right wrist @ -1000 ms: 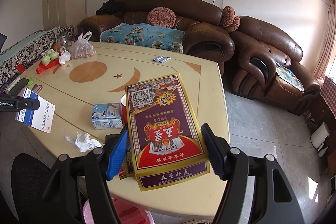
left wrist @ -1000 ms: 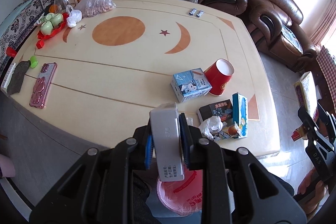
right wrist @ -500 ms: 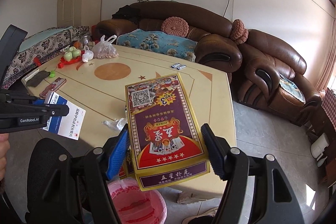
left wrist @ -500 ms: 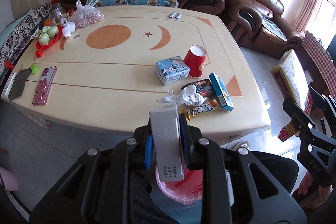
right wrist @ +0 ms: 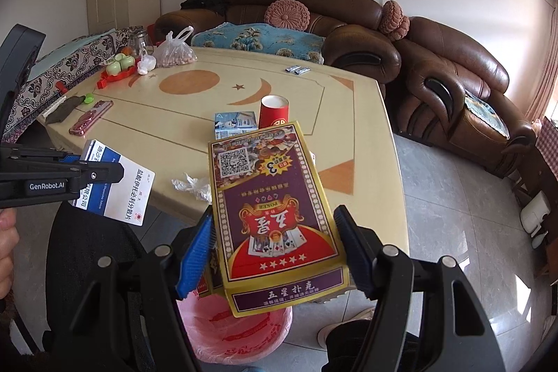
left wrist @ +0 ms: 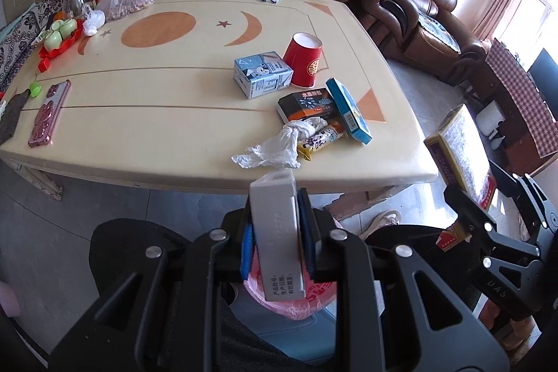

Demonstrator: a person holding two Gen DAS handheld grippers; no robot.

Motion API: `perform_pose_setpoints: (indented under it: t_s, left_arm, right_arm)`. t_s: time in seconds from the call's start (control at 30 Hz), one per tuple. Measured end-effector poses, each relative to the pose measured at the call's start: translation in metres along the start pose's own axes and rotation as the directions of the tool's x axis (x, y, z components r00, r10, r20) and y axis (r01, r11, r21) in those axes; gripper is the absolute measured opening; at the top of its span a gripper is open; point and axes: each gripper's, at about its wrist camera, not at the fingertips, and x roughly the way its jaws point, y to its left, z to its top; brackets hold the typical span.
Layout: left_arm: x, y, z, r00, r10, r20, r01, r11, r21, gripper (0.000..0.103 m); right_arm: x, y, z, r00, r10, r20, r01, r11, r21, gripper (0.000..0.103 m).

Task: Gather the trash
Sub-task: 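Grasp the white box with the left tool while the right tool grasps the purple card box, then carry the white box and purple card box with both tools over the pink bin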

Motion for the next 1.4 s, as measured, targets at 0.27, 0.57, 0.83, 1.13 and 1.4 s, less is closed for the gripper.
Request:
perform_pose_setpoints:
  t_s: [0.27, 0.57, 0.83, 1.13, 1.4]
  left_arm:
    - [0.018, -0.015, -0.021, 0.999, 0.001, -0.035, 0.001, 0.999, 0.054, 0.023]
    - [0.050, -0.025, -0.042, 0.994, 0.003, -0.107, 0.005, 0.998, 0.069, 0.023]
    - [0.085, -0.034, -0.062, 0.983, 0.005, -0.184, 0.012, 0.996, 0.090, 0.023]
    - [0.122, -0.033, -0.088, 0.962, -0.005, -0.272, 0.028, 0.996, 0.082, 0.023]
    - [0.158, -0.028, -0.103, 0.936, -0.010, -0.351, 0.033, 0.998, 0.060, 0.023]
  right_arm:
    - [0.019, 0.003, -0.027, 0.998, 0.010, -0.056, -0.009, 1.000, 0.023, 0.066]
    - [0.038, 0.003, -0.044, 0.993, 0.022, -0.119, -0.016, 0.999, 0.046, 0.066]
    - [0.060, 0.006, -0.063, 0.983, 0.034, -0.182, -0.025, 0.998, 0.052, 0.066]
    - [0.088, 0.008, -0.092, 0.962, 0.054, -0.269, -0.030, 0.995, 0.092, 0.066]
    - [0.120, 0.009, -0.121, 0.934, 0.070, -0.351, -0.025, 0.991, 0.132, 0.066]
